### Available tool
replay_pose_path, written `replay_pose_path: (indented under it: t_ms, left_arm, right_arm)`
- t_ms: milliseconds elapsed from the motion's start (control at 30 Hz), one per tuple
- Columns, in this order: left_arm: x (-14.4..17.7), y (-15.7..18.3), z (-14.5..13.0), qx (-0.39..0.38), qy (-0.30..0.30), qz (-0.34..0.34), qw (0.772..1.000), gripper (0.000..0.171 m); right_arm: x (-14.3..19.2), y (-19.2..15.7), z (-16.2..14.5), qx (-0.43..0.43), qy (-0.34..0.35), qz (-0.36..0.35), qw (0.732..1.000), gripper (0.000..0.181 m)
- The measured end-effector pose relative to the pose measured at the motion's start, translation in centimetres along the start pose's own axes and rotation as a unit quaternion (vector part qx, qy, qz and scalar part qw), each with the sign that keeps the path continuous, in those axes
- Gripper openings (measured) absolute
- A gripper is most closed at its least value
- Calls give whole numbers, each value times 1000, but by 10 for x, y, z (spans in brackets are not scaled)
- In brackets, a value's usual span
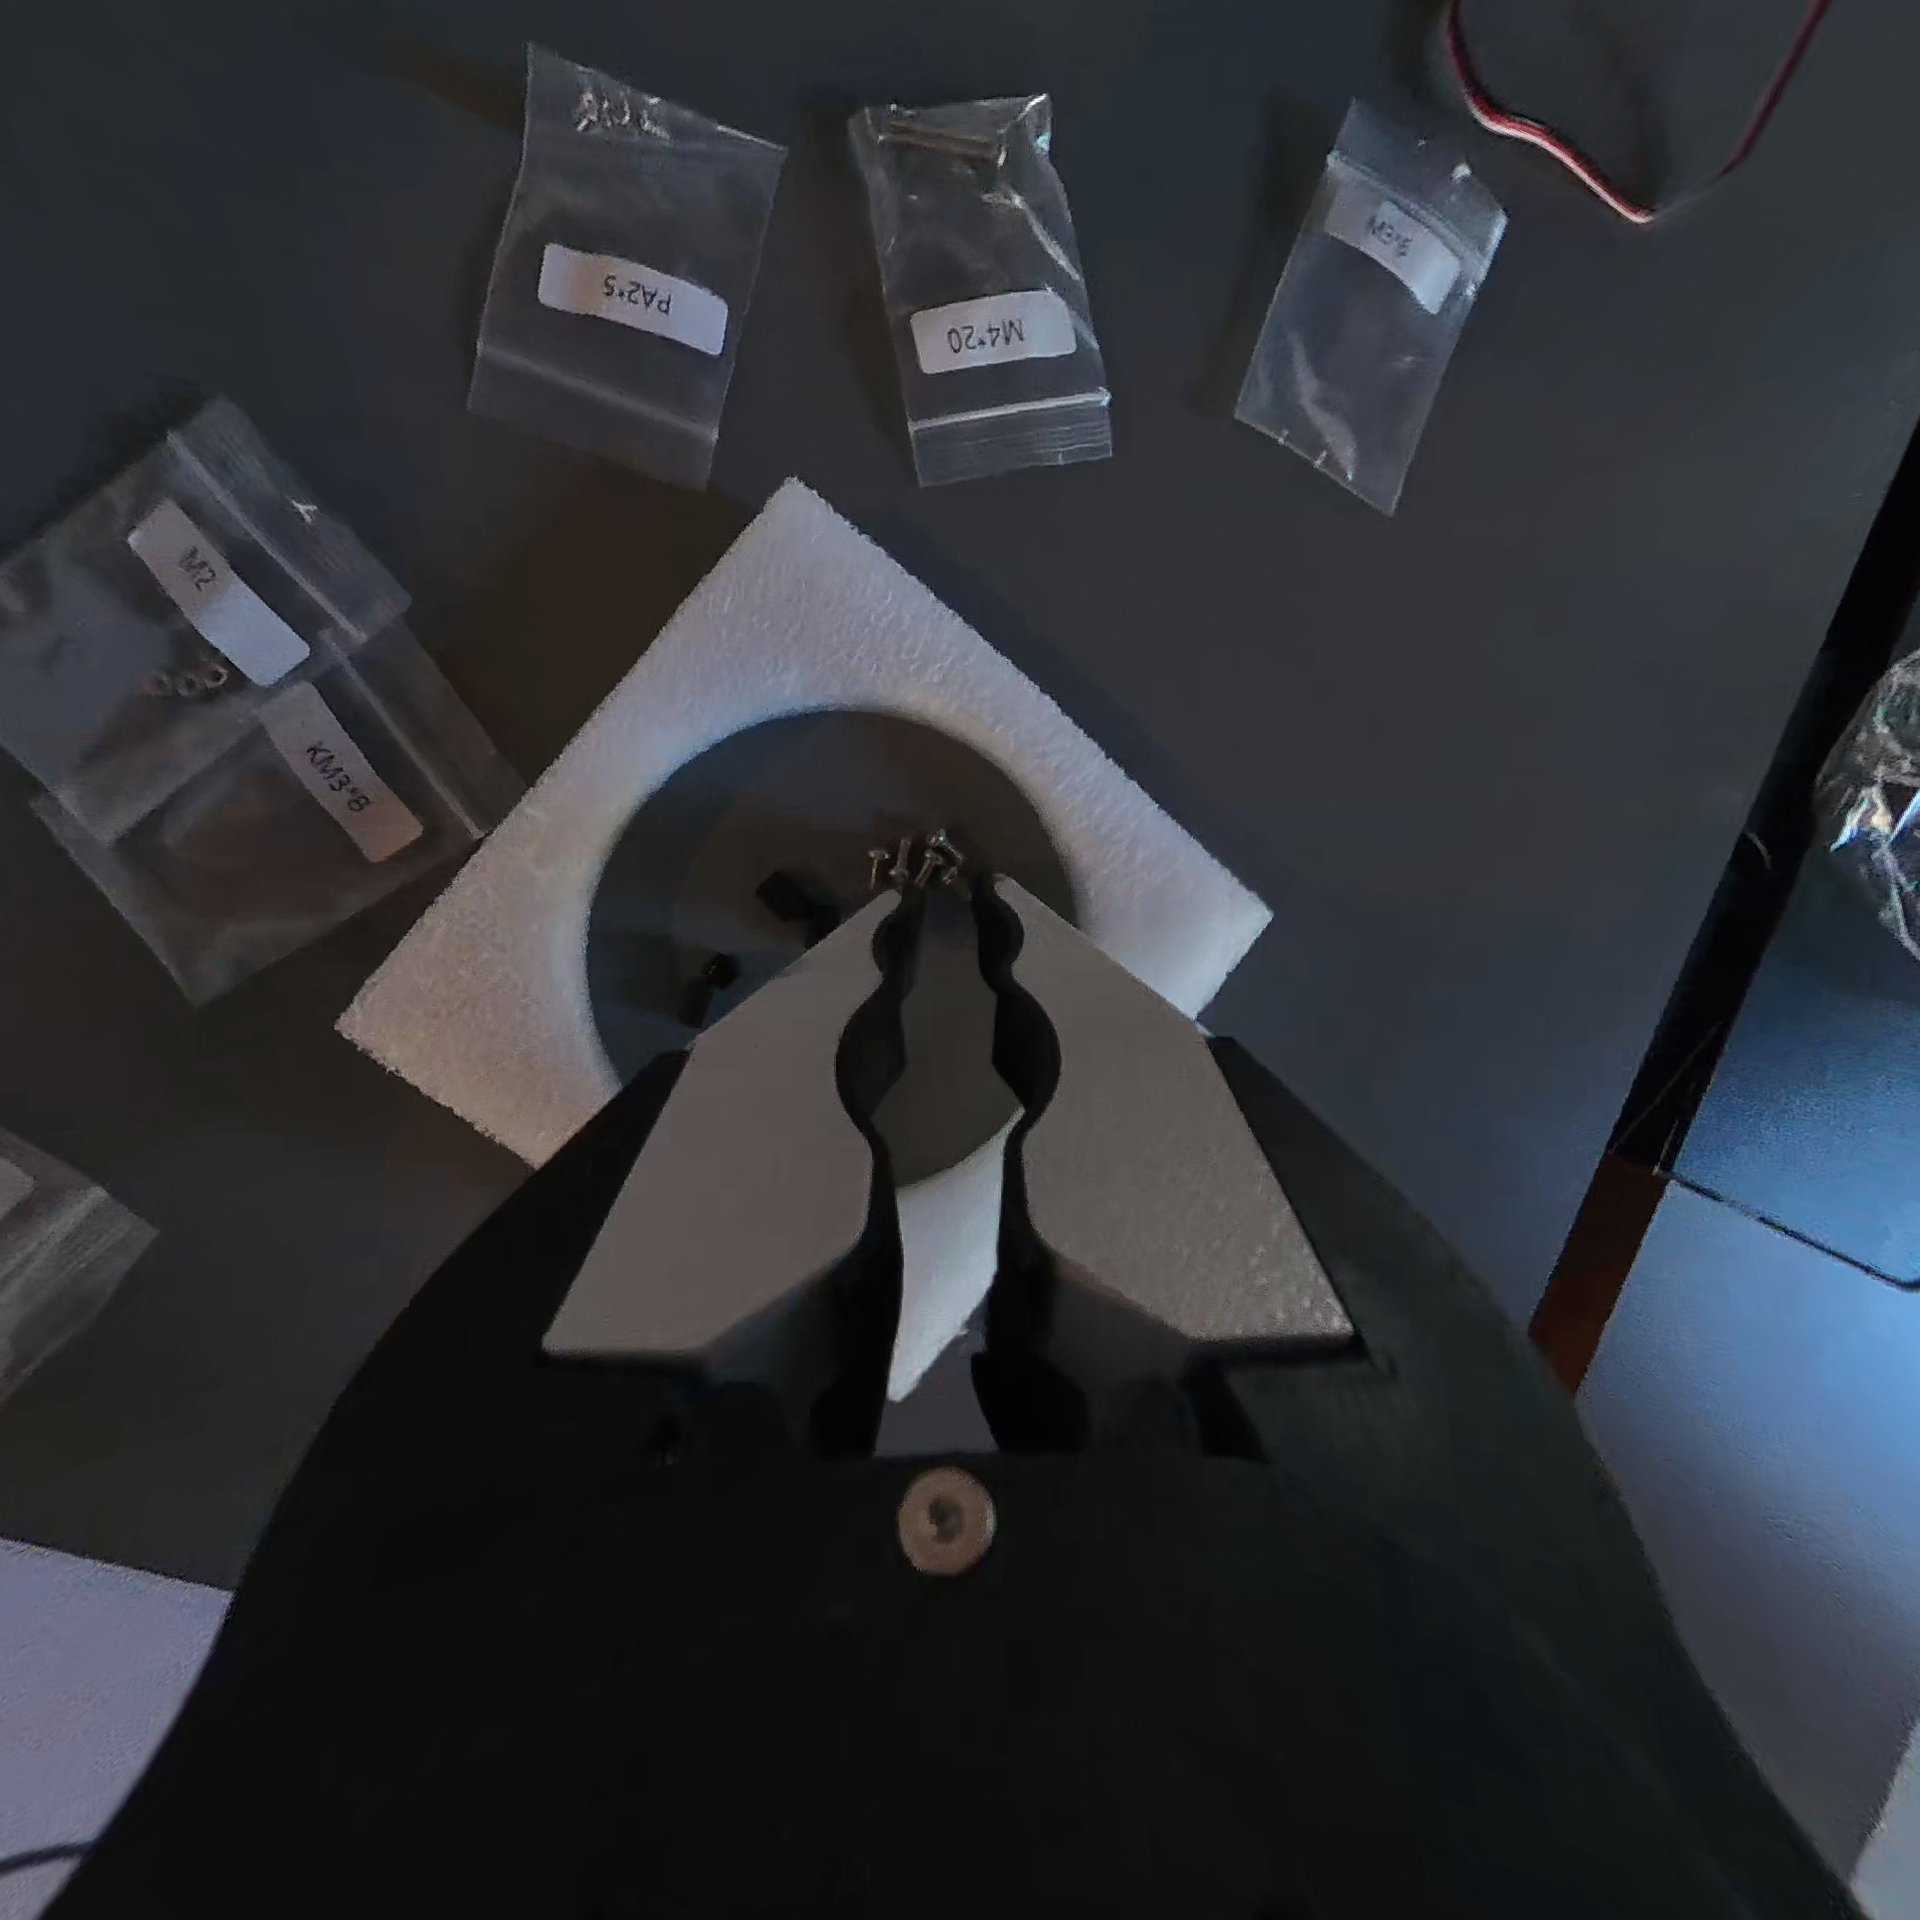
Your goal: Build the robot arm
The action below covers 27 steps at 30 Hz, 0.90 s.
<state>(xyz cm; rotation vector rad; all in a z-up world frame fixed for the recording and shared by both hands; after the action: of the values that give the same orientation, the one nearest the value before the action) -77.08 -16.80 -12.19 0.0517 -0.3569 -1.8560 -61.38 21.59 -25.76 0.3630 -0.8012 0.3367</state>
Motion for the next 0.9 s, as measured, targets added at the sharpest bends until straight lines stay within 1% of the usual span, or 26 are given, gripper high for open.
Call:
replay_pose_path:
  t_ms: [133, 333, 400, 567, 667, 767, 833, 900]
  left_arm:
    - [6, 1, -11, 18, -7, 9, 1000, 18]
    - [14, 5, -15, 22, -7, 23, 999, 18]
    - [16, 5, -16, 19, -9, 28, 999, 18]
    - [18, 3, -15, 23, -7, 32, 999, 18]
    - [19, 2, -15, 16, -9, 33, 999, 18]
    - [21, -6, -15, 12, -12, 38, 999, 17]
    - [24, -13, -15, 19, -11, 39, 999, 18]
    - [27, -24, -16, 28, -10, 40, 999, 18]
  right_arm:
    - [-3, 4, 4, 15, -21, 21, 999, 9]
    - [-6, 11, 5, -6, -53, 57, 997, 8]
    - [-6, 11, 4, -25, -59, 73, 995, 4]
    - [-6, 11, 3, -79, -57, 83, 992, 2]
    - [-2, 7, 1, -79, -27, 51, 995, 1]
    - [12, 1, 10, -84, 36, -4, 996, 2]
    - [27, -6, 28, -88, 105, -44, 990, 1]
    - [39, -19, 57, -90, 181, -69, 977, 1]
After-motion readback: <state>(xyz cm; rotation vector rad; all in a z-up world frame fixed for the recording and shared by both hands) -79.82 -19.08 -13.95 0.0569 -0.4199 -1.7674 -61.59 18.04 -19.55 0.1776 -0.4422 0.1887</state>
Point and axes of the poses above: each gripper's, where its closed fingertips meet, x back along the fingers, z out of its top, y = z × x across the jaws, the point moved 5 cm from there along x, back along the fingers, and after that the axes turned 12 degrees about y, right-handed, at the moved point
